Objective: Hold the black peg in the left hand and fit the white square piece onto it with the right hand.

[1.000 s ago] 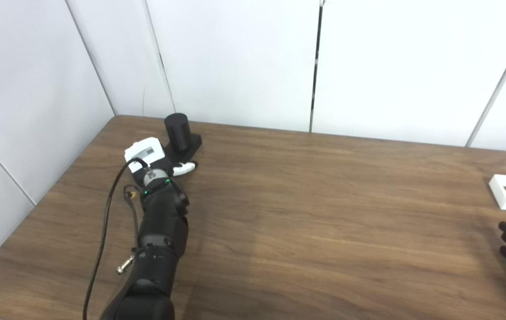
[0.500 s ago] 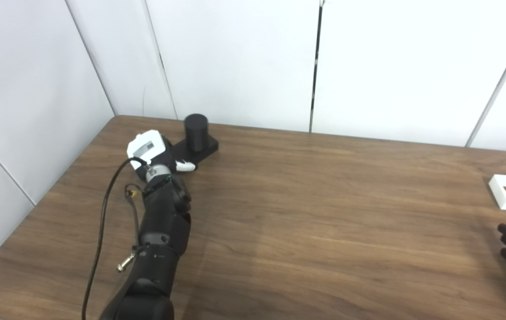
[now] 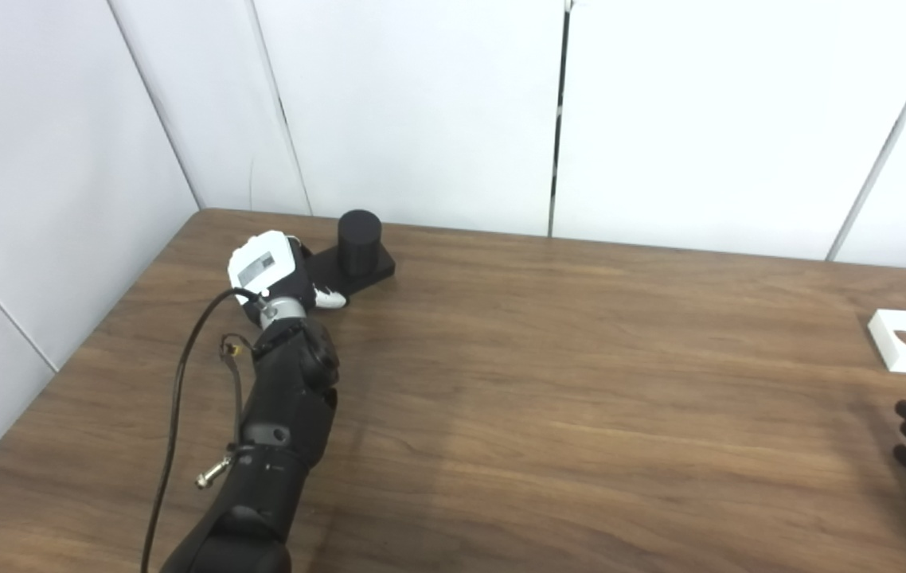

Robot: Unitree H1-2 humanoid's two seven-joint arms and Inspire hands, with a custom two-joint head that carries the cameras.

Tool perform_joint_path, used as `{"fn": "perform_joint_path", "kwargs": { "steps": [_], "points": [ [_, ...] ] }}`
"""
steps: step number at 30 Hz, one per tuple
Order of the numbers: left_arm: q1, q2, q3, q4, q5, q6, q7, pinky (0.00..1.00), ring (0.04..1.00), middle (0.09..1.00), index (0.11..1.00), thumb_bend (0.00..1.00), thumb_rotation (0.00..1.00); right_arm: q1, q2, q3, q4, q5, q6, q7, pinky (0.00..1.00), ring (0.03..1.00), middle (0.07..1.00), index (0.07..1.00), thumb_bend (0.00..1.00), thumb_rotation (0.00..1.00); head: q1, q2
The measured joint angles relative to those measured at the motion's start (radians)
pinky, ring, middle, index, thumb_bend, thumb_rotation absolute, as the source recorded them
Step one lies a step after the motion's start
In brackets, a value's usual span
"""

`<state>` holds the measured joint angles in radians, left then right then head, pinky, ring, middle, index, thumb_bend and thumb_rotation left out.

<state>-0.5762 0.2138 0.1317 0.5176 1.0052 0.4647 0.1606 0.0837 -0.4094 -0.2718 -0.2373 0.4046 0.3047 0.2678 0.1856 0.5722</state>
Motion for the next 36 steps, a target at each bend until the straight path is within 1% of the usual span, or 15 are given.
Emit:
{"fn": "perform_joint_path", "kwargs": {
  "steps": [4, 7, 9, 11, 12, 14, 16, 18, 21, 24, 26, 28, 31, 33, 36],
  "points": [
    [0.007, 0.001, -0.001, -0.015, -0.042, 0.001, -0.002, 0.93, 0.946, 0.854, 0.488, 0.51, 0.05, 0.000, 0.000, 0.000, 0.000, 0.002, 0.002, 0.000, 1.00, 1.000, 0.952, 1.000, 0.52, 1.00, -0.020, 0.005],
    [0.036, -0.002, -0.003, -0.076, -0.084, 0.004, -0.022, 0.88, 0.947, 0.861, 0.488, 0.51, 0.05, 0.001, 0.000, 0.000, -0.005, 0.002, 0.008, -0.002, 1.00, 1.000, 0.959, 1.000, 0.53, 1.00, -0.040, 0.008],
    [0.052, -0.009, -0.003, -0.115, -0.100, 0.006, -0.051, 0.85, 0.937, 0.859, 0.488, 0.51, 0.05, 0.000, 0.000, 0.001, -0.008, 0.000, 0.013, -0.005, 1.00, 1.000, 0.957, 1.000, 0.54, 1.00, -0.041, 0.008],
    [0.075, -0.018, 0.000, -0.186, -0.100, 0.007, -0.103, 0.83, 0.924, 0.848, 0.488, 0.51, 0.05, 0.000, 0.000, 0.006, -0.008, -0.006, 0.011, -0.007, 1.00, 0.998, 0.952, 1.000, 0.53, 1.00, -0.049, 0.012],
    [0.082, -0.026, 0.001, -0.220, -0.094, 0.007, -0.131, 0.81, 0.899, 0.832, 0.487, 0.51, 0.05, 0.000, 0.000, 0.008, -0.008, -0.008, 0.009, -0.007, 1.00, 0.994, 0.947, 1.000, 0.53, 1.00, -0.054, 0.015],
    [0.091, -0.044, 0.000, -0.290, -0.061, 0.007, -0.188, 0.79, 0.868, 0.812, 0.486, 0.51, 0.05, -0.001, 0.000, 0.012, -0.008, -0.017, 0.005, -0.007, 1.00, 0.988, 0.940, 1.000, 0.52, 1.00, -0.058, 0.018],
    [0.101, -0.059, -0.017, -0.365, -0.020, 0.007, -0.244, 0.77, 0.832, 0.792, 0.485, 0.51, 0.05, -0.003, 0.000, 0.016, -0.005, -0.022, -0.002, -0.006, 0.99, 0.982, 0.935, 1.000, 0.52, 1.00, -0.072, 0.020],
    [0.109, -0.078, -0.032, -0.437, 0.011, 0.006, -0.301, 0.76, 0.834, 0.792, 0.485, 0.51, 0.05, -0.005, 0.001, 0.018, -0.001, -0.022, -0.005, -0.006, 1.00, 0.986, 0.937, 1.000, 0.52, 1.00, -0.087, 0.026],
    [0.126, -0.124, -0.040, -0.556, 0.059, 0.007, -0.390, 0.76, 0.852, 0.797, 0.486, 0.51, 0.05, -0.009, 0.001, 0.019, 0.001, -0.022, -0.005, -0.004, 1.00, 0.989, 0.939, 1.000, 0.53, 1.00, -0.121, 0.032],
    [0.169, -0.157, -0.075, -0.679, 0.091, 0.006, -0.486, 0.75, 0.853, 0.796, 0.487, 0.51, 0.05, -0.013, 0.001, 0.020, 0.002, -0.022, -0.004, -0.004, 0.99, 0.984, 0.942, 1.000, 0.55, 1.00, -0.161, 0.040],
    [0.195, -0.163, -0.097, -0.732, 0.091, 0.006, -0.546, 0.76, 0.866, 0.791, 0.488, 0.51, 0.06, -0.017, 0.001, 0.025, 0.003, -0.024, -0.003, -0.005, 0.98, 0.980, 0.946, 1.000, 0.57, 1.00, -0.184, 0.043],
    [0.228, -0.171, -0.111, -0.788, 0.089, 0.006, -0.600, 0.77, 0.884, 0.804, 0.489, 0.51, 0.06, -0.020, 0.003, 0.028, 0.003, -0.028, -0.003, -0.008, 0.98, 0.974, 0.942, 1.000, 0.57, 1.00, -0.210, 0.046],
    [0.273, -0.184, -0.135, -0.865, 0.089, 0.007, -0.699, 0.76, 0.888, 0.818, 0.489, 0.51, 0.06, -0.026, 0.011, 0.039, -0.001, -0.040, 0.000, -0.022, 0.96, 0.967, 0.941, 1.000, 0.54, 1.00, -0.227, 0.049],
    [0.293, -0.187, -0.157, -0.887, 0.082, 0.006, -0.727, 0.76, 0.885, 0.815, 0.489, 0.51, 0.06, -0.030, 0.023, 0.047, -0.006, -0.042, 0.008, -0.032, 0.96, 0.965, 0.938, 1.000, 0.53, 1.00, -0.242, 0.052],
    [0.318, -0.203, -0.169, -0.910, 0.064, 0.007, -0.767, 0.76, 0.880, 0.823, 0.490, 0.51, 0.06, -0.033, 0.044, 0.053, -0.019, -0.047, 0.022, -0.051, 0.95, 0.965, 0.932, 1.000, 0.52, 1.00, -0.259, 0.061]
  ]
}}
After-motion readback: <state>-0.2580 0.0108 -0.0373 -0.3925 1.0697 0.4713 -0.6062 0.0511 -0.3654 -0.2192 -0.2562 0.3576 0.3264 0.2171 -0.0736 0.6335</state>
